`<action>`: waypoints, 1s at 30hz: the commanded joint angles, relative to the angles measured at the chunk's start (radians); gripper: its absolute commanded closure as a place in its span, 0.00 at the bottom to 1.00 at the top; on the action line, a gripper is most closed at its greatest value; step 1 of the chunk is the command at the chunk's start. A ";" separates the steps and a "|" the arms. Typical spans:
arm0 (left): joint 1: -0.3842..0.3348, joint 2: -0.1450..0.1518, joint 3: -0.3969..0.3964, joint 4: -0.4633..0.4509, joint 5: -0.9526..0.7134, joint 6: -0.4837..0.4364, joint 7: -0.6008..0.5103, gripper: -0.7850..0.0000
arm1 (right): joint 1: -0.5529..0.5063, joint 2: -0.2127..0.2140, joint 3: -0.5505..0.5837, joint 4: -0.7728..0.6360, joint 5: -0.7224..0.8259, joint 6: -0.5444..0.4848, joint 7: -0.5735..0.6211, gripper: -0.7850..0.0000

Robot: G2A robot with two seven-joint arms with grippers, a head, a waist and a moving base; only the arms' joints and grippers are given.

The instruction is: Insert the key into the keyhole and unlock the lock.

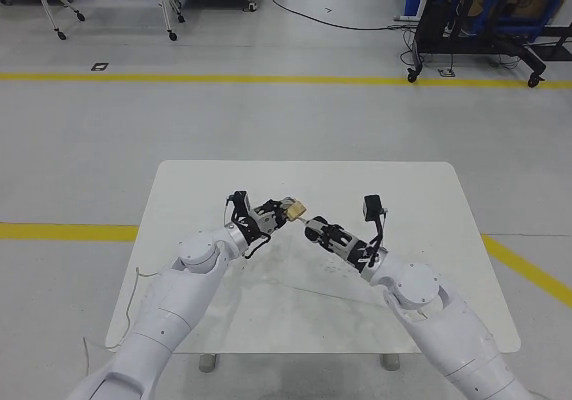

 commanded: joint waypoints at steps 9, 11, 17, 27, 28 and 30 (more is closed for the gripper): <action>0.000 0.000 -0.014 0.000 0.004 -0.002 -0.002 1.00 | -0.007 -0.004 0.018 0.000 -0.006 0.007 -0.025 1.00; 0.001 0.000 -0.016 -0.001 0.005 -0.002 -0.002 1.00 | -0.008 -0.005 0.020 -0.001 -0.004 0.009 -0.021 1.00; 0.002 0.000 -0.021 -0.002 0.011 -0.001 0.004 1.00 | -0.006 -0.009 0.017 -0.005 0.002 0.012 -0.003 1.00; 0.004 -0.003 -0.020 -0.003 0.014 0.004 -0.006 1.00 | 0.002 -0.016 0.011 0.014 0.005 0.019 -0.001 1.00; 0.003 -0.003 -0.021 -0.003 0.014 0.004 -0.006 1.00 | 0.002 -0.017 0.011 0.015 0.005 0.017 -0.003 1.00; 0.004 -0.004 -0.021 -0.003 0.012 0.004 -0.008 1.00 | 0.002 -0.018 0.011 0.017 0.006 0.013 -0.005 1.00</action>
